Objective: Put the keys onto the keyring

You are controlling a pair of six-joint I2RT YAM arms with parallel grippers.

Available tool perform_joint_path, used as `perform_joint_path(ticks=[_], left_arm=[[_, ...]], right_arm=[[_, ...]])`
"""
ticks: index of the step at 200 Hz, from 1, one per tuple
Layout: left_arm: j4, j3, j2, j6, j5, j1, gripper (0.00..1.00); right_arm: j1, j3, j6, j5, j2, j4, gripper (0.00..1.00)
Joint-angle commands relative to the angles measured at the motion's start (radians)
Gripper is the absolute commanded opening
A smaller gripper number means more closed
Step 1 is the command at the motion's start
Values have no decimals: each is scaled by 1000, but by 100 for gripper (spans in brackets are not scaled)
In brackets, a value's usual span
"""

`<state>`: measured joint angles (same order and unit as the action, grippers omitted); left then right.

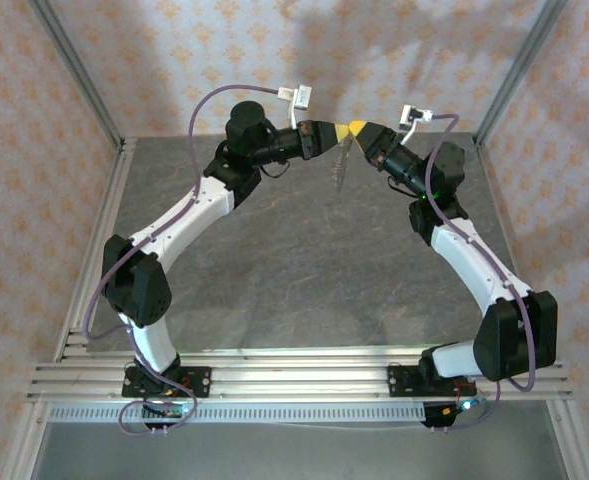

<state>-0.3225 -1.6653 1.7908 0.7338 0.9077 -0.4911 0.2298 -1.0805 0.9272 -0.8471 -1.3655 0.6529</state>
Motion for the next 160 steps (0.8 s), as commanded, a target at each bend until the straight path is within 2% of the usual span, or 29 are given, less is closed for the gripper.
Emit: perform_joint_path(ticks=[1, 59, 116, 129, 160], left_arm=[[-44, -42, -24, 1, -1, -10, 0], [-40, -56, -13, 4, 5, -13, 0], [-26, -65, -8, -2, 7, -16, 0], [-24, -70, -4, -1, 8, -17, 0], [5, -90, 7, -3, 5, -18, 0]], right_arm=[[-3, 17, -19, -40, 31, 31, 22], [-3, 14, -24, -46, 31, 27, 6], [-2, -9, -22, -89, 15, 27, 8], [-3, -15, -22, -109, 10, 31, 0], [-3, -30, -44, -129, 2, 10, 0]])
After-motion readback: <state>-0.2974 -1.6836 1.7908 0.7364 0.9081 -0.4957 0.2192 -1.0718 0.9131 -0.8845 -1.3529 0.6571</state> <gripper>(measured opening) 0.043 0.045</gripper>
